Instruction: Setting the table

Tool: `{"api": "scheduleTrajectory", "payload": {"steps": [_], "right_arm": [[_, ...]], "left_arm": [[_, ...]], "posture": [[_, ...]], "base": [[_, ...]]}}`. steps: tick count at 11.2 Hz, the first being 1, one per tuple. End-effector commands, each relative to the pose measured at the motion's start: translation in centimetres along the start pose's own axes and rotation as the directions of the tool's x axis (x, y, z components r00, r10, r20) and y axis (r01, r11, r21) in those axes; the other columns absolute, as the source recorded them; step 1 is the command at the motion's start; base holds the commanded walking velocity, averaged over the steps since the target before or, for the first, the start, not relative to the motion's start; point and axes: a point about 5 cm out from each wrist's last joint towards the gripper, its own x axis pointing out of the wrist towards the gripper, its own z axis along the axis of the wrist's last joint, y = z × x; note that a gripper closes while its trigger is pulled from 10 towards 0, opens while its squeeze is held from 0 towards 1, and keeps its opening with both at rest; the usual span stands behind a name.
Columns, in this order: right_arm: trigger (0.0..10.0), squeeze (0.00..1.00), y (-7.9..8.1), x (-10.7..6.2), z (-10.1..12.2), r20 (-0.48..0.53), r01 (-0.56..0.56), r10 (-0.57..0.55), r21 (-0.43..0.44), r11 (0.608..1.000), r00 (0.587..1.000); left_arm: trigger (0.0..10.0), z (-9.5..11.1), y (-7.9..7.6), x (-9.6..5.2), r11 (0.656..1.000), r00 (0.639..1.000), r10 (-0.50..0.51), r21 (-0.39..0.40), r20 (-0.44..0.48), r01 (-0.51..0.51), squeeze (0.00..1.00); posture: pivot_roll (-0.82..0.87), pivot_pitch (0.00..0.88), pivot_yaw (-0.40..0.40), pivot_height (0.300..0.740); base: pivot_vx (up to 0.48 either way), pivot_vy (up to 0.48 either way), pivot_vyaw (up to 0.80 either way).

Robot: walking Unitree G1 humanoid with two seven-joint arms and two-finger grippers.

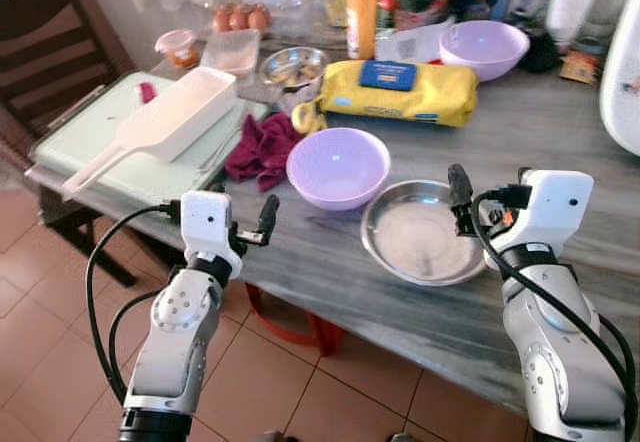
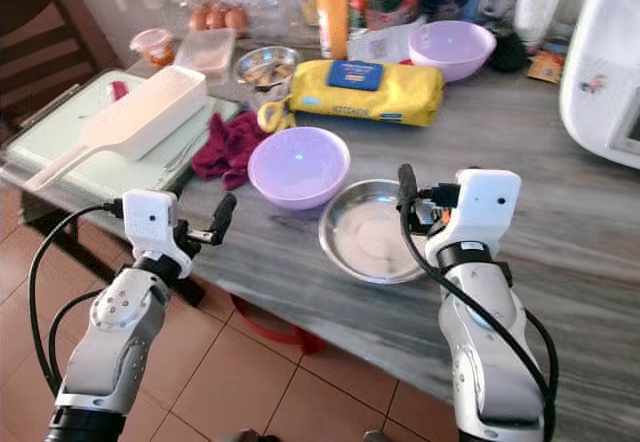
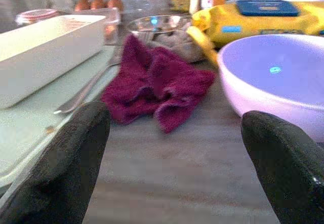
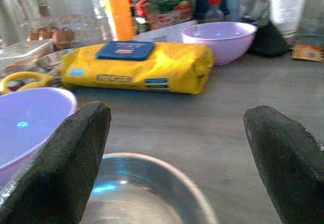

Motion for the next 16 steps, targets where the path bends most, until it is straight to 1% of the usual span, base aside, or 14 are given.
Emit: {"api": "scheduleTrajectory", "payload": {"steps": [1,2,5,6,7,10,16], "right_arm": [[10.0,0.00,0.33,0.06,0.20,0.012,-0.019,0.018,0.008,1.000,1.000],[10.0,0.00,0.31,0.07,0.21,0.013,-0.019,0.019,0.007,1.000,1.000],[10.0,0.00,0.11,0.03,0.17,0.013,-0.017,0.017,0.004,1.000,1.000],[10.0,0.00,0.15,0.07,0.17,0.013,-0.017,0.017,0.004,1.000,1.000],[10.0,0.00,0.16,0.10,0.14,0.012,-0.018,0.018,0.004,1.000,1.000],[10.0,0.00,0.13,0.09,0.07,0.010,-0.016,0.016,0.009,1.000,1.000],[10.0,0.00,0.14,0.08,-0.07,0.004,-0.009,0.009,0.022,1.000,1.000]], "left_arm": [[10.0,-0.39,0.55,-0.23,0.999,1.000,0.024,0.023,-0.019,-0.023,0.00],[10.0,-0.50,0.46,-0.22,1.000,0.999,0.019,0.016,-0.028,-0.018,0.00],[10.0,-0.49,0.28,-0.28,1.000,1.000,0.008,0.029,-0.025,-0.008,0.00],[10.0,-0.48,0.14,-0.26,1.000,1.000,0.001,0.019,-0.025,-0.001,0.00],[10.0,-0.45,0.08,-0.21,1.000,1.000,0.004,0.029,-0.027,-0.003,0.00],[10.0,-0.55,-0.07,-0.21,0.999,0.999,-0.010,0.047,-0.033,0.011,0.00],[10.0,-0.66,-0.01,-0.32,0.998,0.999,-0.017,0.053,-0.046,0.020,0.00]], "posture": [[-0.08,0.122,0.112,0.740],[-0.07,0.121,0.112,0.740],[-0.07,0.122,0.111,0.740],[-0.08,0.123,0.113,0.740],[-0.07,0.122,0.111,0.740],[-0.07,0.124,0.113,0.740],[-0.07,0.128,0.119,0.740]], "base": [[0.000,0.000,0.00],[0.000,0.000,0.00],[0.000,0.000,0.00],[0.000,0.000,0.00],[0.000,0.000,0.00],[-0.268,0.000,0.00],[-0.309,0.000,0.00]]}}
